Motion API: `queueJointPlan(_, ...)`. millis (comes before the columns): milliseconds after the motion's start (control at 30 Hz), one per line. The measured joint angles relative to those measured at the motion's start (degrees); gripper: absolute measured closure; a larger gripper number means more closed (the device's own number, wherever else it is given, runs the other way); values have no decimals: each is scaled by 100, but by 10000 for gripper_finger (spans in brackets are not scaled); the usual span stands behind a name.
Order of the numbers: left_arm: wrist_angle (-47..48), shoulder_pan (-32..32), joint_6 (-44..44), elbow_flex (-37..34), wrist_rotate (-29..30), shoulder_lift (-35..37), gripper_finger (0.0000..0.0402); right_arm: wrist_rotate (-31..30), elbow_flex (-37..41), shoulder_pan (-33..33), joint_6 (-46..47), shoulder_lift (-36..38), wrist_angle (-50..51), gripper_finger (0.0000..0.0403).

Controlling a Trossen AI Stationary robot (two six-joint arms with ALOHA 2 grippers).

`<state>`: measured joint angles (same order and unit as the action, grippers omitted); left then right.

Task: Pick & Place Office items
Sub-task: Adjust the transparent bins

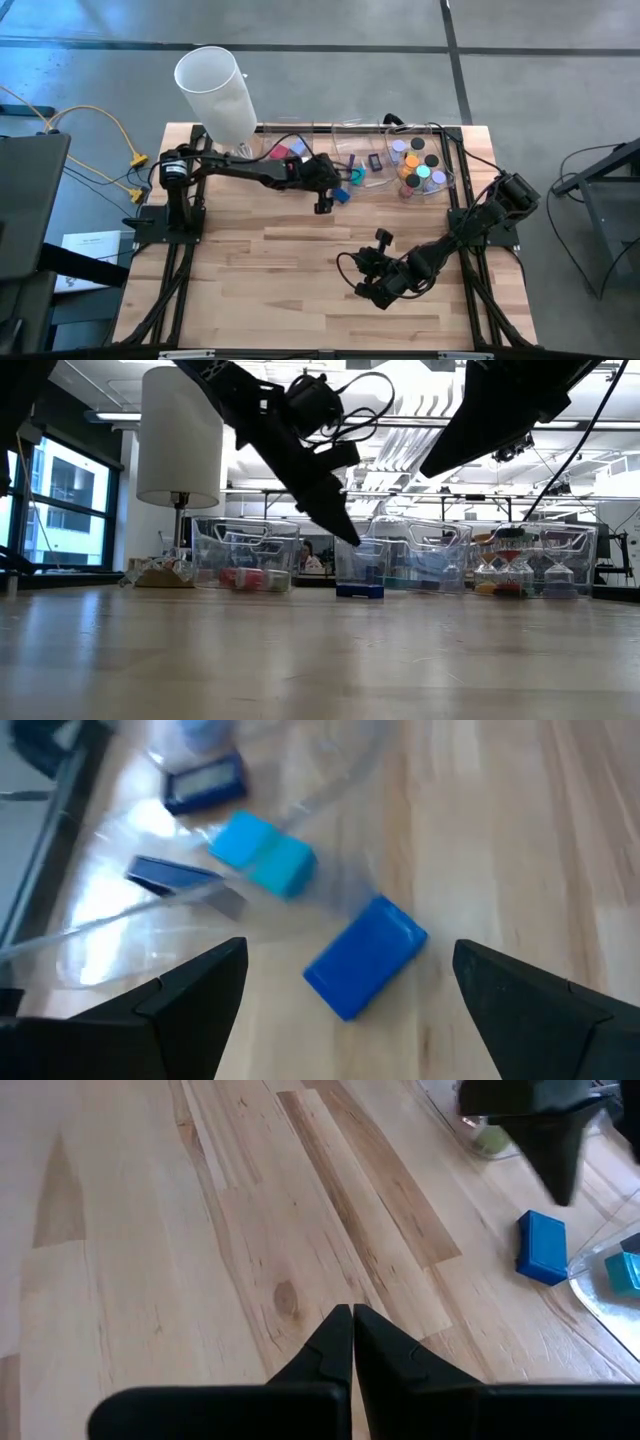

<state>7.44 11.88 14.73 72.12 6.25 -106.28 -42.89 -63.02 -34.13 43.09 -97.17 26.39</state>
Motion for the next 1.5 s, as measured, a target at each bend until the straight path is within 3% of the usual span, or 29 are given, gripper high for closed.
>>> queueJointPlan(433, -619, 293, -856, 13, -38, -39, 57, -17, 0, 0, -70, 0, -7, 400)
queueJointPlan(1033, -1649, 270, -648, 116, 2, -425, 57, -54, 0, 2, -133, -2, 2, 400)
queueJointPlan(1500, -141, 202, -648, 129, 158, -352, 57, -25, 0, -39, -88, -2, 14, 400)
